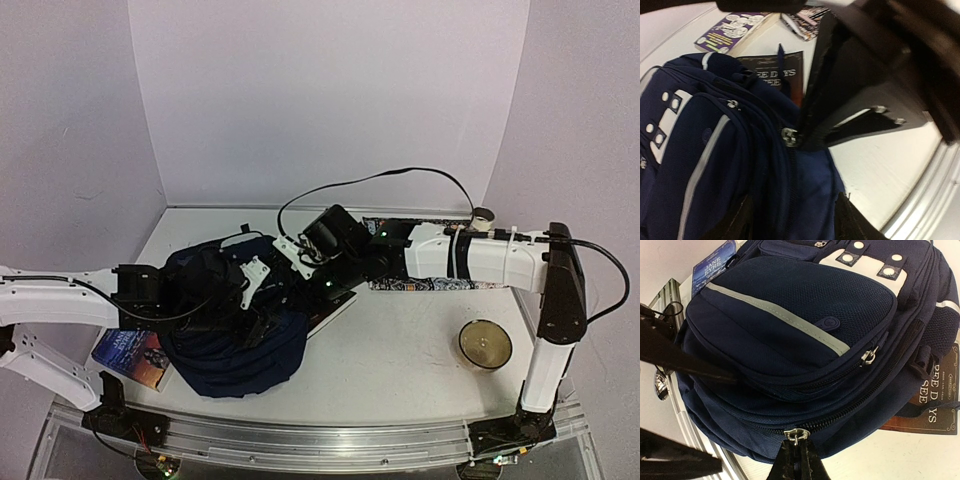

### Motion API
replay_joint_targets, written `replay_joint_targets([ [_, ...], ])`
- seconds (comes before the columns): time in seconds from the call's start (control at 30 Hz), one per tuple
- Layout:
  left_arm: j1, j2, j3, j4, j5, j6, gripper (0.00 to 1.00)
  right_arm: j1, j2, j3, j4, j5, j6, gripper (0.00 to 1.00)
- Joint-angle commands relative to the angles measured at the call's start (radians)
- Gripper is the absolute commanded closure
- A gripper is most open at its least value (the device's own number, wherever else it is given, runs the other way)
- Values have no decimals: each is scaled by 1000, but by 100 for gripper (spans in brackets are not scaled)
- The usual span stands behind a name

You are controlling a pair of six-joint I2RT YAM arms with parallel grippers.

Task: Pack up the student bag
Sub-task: Hold the second largest pocket of the student bag, then zip the student bag into the second largest pocket of the bag.

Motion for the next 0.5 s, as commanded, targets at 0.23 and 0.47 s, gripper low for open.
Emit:
replay_joint_targets([
  [0.23, -2, 85, 3, 61, -124, 72, 83, 8, -47, 49, 30, -26, -1, 100],
  [0.47, -3, -60, -44, 34, -85, 77, 100, -74, -110, -34, 15, 62, -29, 100],
])
